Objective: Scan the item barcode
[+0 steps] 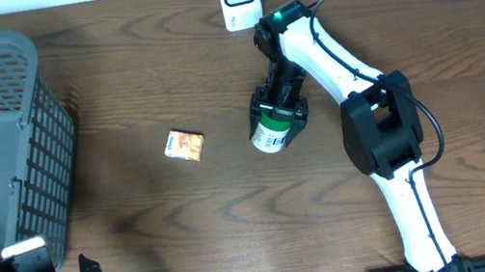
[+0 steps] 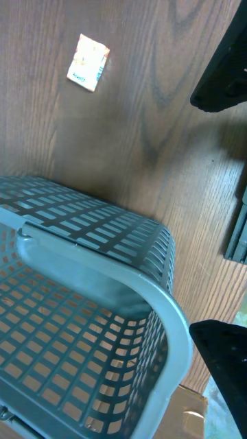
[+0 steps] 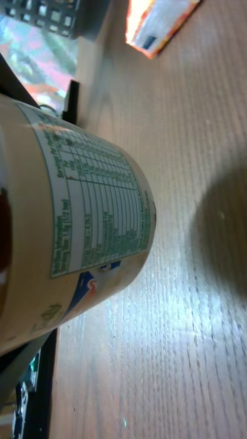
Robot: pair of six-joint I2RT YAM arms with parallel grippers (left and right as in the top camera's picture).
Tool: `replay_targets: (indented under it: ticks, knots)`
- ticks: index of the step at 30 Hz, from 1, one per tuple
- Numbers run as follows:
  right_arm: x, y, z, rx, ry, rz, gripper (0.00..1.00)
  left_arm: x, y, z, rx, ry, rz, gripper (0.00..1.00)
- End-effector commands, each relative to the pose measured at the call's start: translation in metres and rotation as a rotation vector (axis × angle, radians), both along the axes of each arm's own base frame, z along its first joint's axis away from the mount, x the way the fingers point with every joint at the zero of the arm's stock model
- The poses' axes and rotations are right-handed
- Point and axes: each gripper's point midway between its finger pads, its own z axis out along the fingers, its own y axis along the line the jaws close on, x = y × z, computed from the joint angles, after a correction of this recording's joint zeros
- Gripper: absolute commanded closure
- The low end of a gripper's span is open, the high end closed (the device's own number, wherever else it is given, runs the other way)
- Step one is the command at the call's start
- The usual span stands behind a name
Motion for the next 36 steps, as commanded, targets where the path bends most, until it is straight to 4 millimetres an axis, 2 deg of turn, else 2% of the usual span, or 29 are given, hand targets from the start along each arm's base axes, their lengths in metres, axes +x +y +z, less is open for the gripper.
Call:
replay_targets:
  ticks: [1, 6, 10, 12, 16, 18, 22, 27, 29, 31, 36]
  knots:
    - [0.001, 0.007, 0.006, 0.063, -0.002, 0.016, 0.53, -0.001, 0.002, 0.002, -0.002, -0.009, 0.019, 0.03]
    - [-0.001, 0.006, 0.007, 0.065, 0.003, 0.026, 0.53, -0.001, 0.002, 0.002, -0.002, -0.009, 0.019, 0.03]
    - [-0.002, 0.007, 0.007, 0.065, 0.004, 0.026, 0.61, -0.001, 0.002, 0.002, -0.002, -0.009, 0.019, 0.03]
    - [-0.003, 0.009, 0.007, 0.063, 0.005, 0.029, 0.61, -0.001, 0.002, 0.002, -0.002, -0.009, 0.019, 0.03]
    - [-0.009, 0.025, 0.015, 0.136, 0.023, 0.033, 0.57, -0.001, 0.002, 0.002, -0.002, -0.009, 0.019, 0.03]
    - [-0.012, 0.036, 0.024, 0.203, 0.034, 0.025, 0.57, -0.001, 0.002, 0.002, -0.002, -0.009, 0.019, 0.03]
    - [-0.015, 0.044, 0.043, 0.248, 0.011, 0.025, 0.56, -0.001, 0.002, 0.002, -0.002, -0.009, 0.019, 0.03]
    - [-0.018, 0.053, 0.087, 0.342, -0.047, 0.006, 0.51, -0.001, 0.002, 0.002, -0.002, -0.009, 0.019, 0.03]
    - [-0.019, 0.052, 0.099, 0.353, -0.072, 0.007, 0.52, -0.001, 0.002, 0.002, -0.002, -0.009, 0.019, 0.03]
    - [-0.019, 0.047, 0.104, 0.330, -0.108, 0.020, 0.58, -0.001, 0.002, 0.002, -0.002, -0.009, 0.019, 0.03]
    - [-0.006, 0.008, 0.087, 0.070, -0.239, 0.065, 0.62, -0.001, 0.002, 0.002, -0.002, -0.009, 0.019, 0.03]
